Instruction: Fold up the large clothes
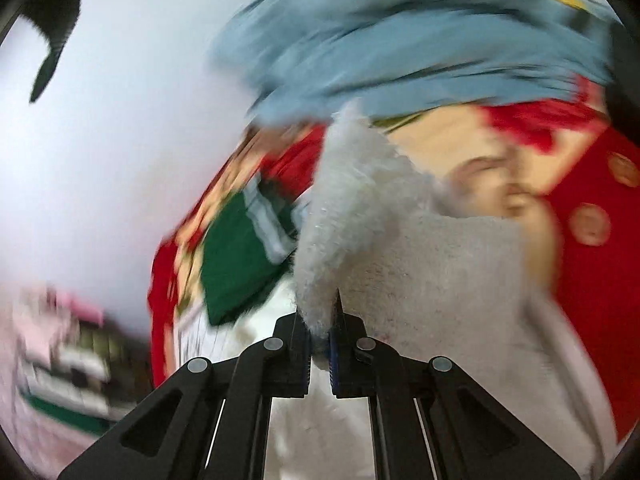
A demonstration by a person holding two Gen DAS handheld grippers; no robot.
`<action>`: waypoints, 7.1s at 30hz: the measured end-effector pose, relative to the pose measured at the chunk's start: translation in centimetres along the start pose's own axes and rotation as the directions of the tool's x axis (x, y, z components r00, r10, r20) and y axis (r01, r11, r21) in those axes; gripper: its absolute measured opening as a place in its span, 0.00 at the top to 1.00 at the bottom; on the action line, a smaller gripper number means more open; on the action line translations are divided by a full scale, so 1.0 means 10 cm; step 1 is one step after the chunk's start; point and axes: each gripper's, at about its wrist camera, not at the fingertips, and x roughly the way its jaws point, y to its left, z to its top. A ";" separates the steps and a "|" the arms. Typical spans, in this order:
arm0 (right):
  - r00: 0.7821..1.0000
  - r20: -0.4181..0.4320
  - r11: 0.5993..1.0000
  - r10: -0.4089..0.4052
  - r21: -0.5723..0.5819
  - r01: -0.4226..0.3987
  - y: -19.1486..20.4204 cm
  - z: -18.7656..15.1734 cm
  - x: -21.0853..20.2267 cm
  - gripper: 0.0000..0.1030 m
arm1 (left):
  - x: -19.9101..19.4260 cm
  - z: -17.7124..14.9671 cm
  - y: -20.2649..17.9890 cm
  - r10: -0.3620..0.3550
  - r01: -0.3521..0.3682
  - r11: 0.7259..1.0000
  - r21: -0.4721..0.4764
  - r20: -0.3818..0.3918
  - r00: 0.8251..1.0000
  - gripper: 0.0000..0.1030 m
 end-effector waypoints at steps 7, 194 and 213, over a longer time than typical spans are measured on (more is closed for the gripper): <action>0.958 -0.281 0.887 -0.063 -0.456 -0.076 1.33 -1.26 1.35 0.94 | 0.39 -0.22 0.83 0.087 -0.093 0.988 -0.124 -0.056 0.995 0.00; 0.639 -0.577 0.855 -0.509 -0.426 0.298 -2.70 0.26 -0.15 0.17 | -0.14 -2.66 -2.09 0.415 -0.359 0.808 0.467 -0.019 0.910 0.00; 0.693 -0.654 0.948 -0.303 -0.282 0.148 -2.38 0.08 0.56 0.17 | 0.31 -2.26 -1.70 0.414 -0.387 0.880 0.276 -0.046 0.909 0.78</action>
